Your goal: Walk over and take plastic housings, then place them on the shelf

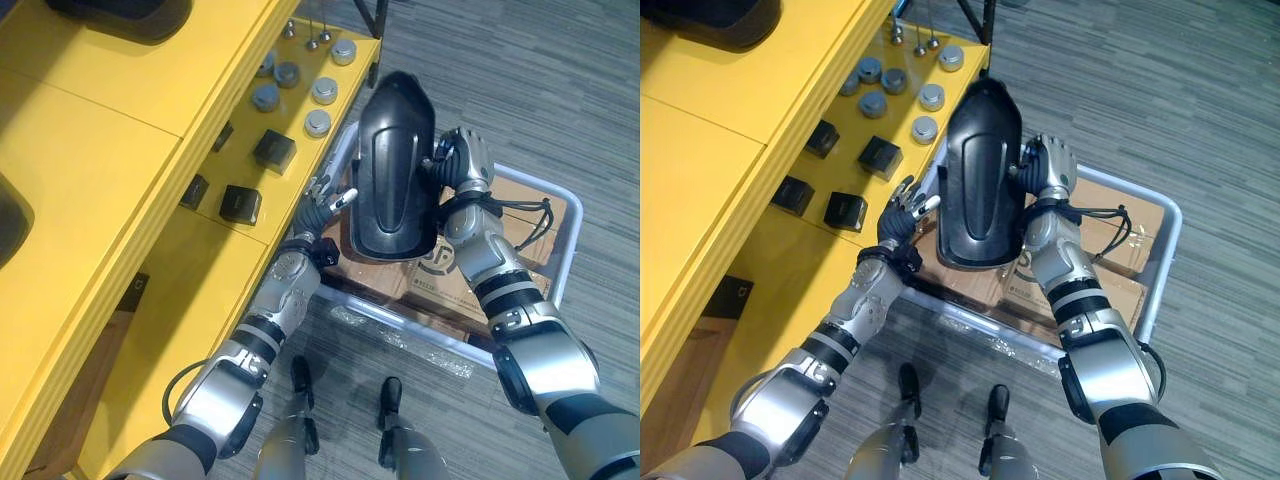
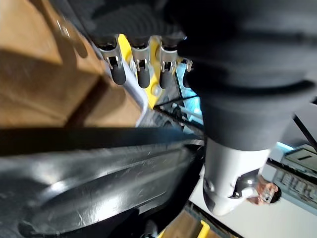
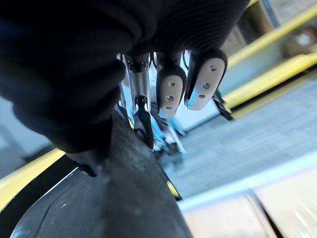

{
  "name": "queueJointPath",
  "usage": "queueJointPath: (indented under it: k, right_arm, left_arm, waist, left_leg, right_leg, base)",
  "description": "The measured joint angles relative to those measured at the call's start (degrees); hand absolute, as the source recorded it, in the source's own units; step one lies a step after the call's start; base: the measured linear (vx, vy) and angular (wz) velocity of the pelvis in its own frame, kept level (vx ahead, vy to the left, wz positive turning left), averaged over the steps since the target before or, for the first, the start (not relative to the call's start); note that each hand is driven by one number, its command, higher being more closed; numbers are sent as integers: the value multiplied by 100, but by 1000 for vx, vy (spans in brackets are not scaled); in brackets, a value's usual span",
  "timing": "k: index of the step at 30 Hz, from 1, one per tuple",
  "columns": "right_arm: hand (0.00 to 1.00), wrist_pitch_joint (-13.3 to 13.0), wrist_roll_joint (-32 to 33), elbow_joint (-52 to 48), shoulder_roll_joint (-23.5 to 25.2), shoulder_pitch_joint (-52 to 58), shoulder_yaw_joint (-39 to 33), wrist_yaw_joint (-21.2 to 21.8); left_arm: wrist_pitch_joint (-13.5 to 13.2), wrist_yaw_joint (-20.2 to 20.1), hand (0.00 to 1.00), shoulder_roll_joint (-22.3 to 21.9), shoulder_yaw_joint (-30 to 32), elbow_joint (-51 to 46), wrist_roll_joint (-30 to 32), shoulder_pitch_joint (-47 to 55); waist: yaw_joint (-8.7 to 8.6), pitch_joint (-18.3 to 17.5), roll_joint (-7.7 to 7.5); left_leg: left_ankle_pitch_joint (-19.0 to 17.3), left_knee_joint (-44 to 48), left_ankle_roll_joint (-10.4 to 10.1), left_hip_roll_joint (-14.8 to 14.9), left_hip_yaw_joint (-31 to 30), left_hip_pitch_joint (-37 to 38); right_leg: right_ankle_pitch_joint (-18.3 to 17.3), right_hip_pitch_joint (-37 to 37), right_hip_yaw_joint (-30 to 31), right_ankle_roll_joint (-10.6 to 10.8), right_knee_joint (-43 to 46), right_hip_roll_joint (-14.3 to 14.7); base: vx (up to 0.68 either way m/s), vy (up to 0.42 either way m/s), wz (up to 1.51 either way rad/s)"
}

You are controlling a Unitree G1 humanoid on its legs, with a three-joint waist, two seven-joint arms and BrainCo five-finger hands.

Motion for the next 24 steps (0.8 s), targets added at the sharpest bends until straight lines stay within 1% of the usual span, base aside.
queueJointPath:
  k: [2, 4, 6, 9, 10, 11, 14, 16, 18, 19, 20, 21, 22, 23, 24]
  right_arm:
    - [100, -9, -132, -612, 43, 288, 101, -57]
    - [100, -12, -206, -905, 166, 482, 105, -101]
    - [100, -13, -252, -1251, 234, 802, 171, -181]
    - [100, -57, -254, -1668, 403, 1226, 458, -211]
    - [100, -83, -254, -1733, 403, 1310, 462, -225]
    - [100, -105, -252, -1914, 393, 1496, 490, -228]
    - [100, -162, -252, -2270, 409, 1776, 617, -235]
    - [100, -256, -247, -2705, 425, 2063, 807, -239]
    - [100, -431, -245, -3100, 473, 2391, 1065, -223]
    - [100, -544, -245, -3272, 565, 2579, 1276, -194]
    - [100, -682, -244, -3298, 713, 2768, 1537, -175]
    - [100, -727, -243, -3322, 812, 2877, 1654, -148]
    - [100, -808, -250, -3484, 962, 3110, 1722, -155]
    - [100, -876, -225, -3797, 1065, 3367, 1674, -150]
    - [100, -904, -223, -3954, 1067, 3500, 1701, -144]
  left_arm:
    - [25, 1, 0, 37, -120, 3, -37, -11]
    - [56, 3, 0, 49, -195, 47, -37, -11]
    - [101, 7, 0, 54, -216, 206, -40, -10]
    - [161, 0, 0, 183, -476, 261, -205, -3]
    - [191, -7, 100, 198, -533, 262, -283, 12]
    - [234, -11, 100, 252, -697, 261, -376, 28]
    - [277, -17, 100, 335, -834, 261, -549, 76]
    - [276, -34, 100, 348, -835, 208, -712, 225]
    - [272, -95, 100, 346, -866, -113, -726, 508]
    - [268, -120, 100, 339, -965, -492, -696, 728]
    - [261, -153, 100, 283, -1129, -832, -722, 947]
    - [261, -214, 100, 212, -1139, -1048, -731, 1084]
    - [244, -312, 100, 102, -1101, -1423, -806, 1333]
    - [196, -325, 100, 85, -1071, -1854, -871, 1662]
    - [188, -325, 100, 96, -1069, -2092, -902, 1838]
  waist:
    - [-53, -10, -10]
    - [-66, -21, -23]
    - [-98, -122, -38]
    - [-205, -219, -130]
    - [-206, -239, -137]
    - [-204, -277, -147]
    - [-210, -279, -149]
    - [-220, -345, -153]
    - [-231, -432, -172]
    - [-226, -464, -191]
    - [-214, -589, -208]
    - [-210, -644, -215]
    - [-201, -684, -222]
    - [-199, -729, -223]
    - [-199, -755, -220]
  left_leg:
    - [34, -107, -14, 4, 58, 118]
    - [35, -165, -14, 2, 133, 233]
    - [46, -250, -22, -6, 192, 335]
    - [51, -291, -29, 0, 218, 414]
    - [51, -297, -29, -4, 219, 420]
    - [61, -313, -33, -5, 225, 420]
    - [83, -343, -36, 2, 217, 482]
    - [84, -344, -37, 6, 214, 503]
    - [85, -363, -38, 5, 203, 541]
    - [87, -396, -40, -1, 194, 624]
    - [87, -421, -42, -3, 173, 650]
    - [88, -426, -42, -4, 156, 663]
    - [87, -432, -43, -15, 106, 719]
    - [87, -452, -43, -28, 34, 800]
    - [86, -456, -45, -39, -6, 852]
  right_leg:
    - [3, 41, 33, -4, 0, 11]
    - [3, 91, 100, -4, -2, 11]
    - [3, 121, 138, -4, -6, 11]
    - [4, 182, 152, -4, -38, 20]
    - [7, 195, 153, -8, -60, 20]
    - [35, 220, 152, -44, -132, 29]
    - [65, 311, 137, -70, -211, 48]
    - [65, 338, 133, -70, -222, 54]
    - [65, 392, 120, -70, -253, 56]
    - [64, 498, 107, -70, -306, 58]
    - [64, 533, 88, -70, -330, 62]
    - [63, 557, 71, -70, -341, 63]
    - [62, 665, -7, -69, -377, 62]
    - [54, 774, -69, -62, -385, 59]
    - [39, 857, -109, -47, -400, 53]
  base:
    - [9, 6, -10]
    - [8, 25, -17]
    - [10, 32, -14]
    - [0, 13, -3]
    - [0, 0, 0]
    - [0, 0, 0]
    - [-10, 8, 0]
    - [0, 0, 0]
    - [2, 10, 2]
    - [5, 17, 6]
    - [7, 23, 8]
    - [10, 20, 16]
    - [7, 19, 23]
    - [2, 11, 27]
    - [-5, 11, 40]
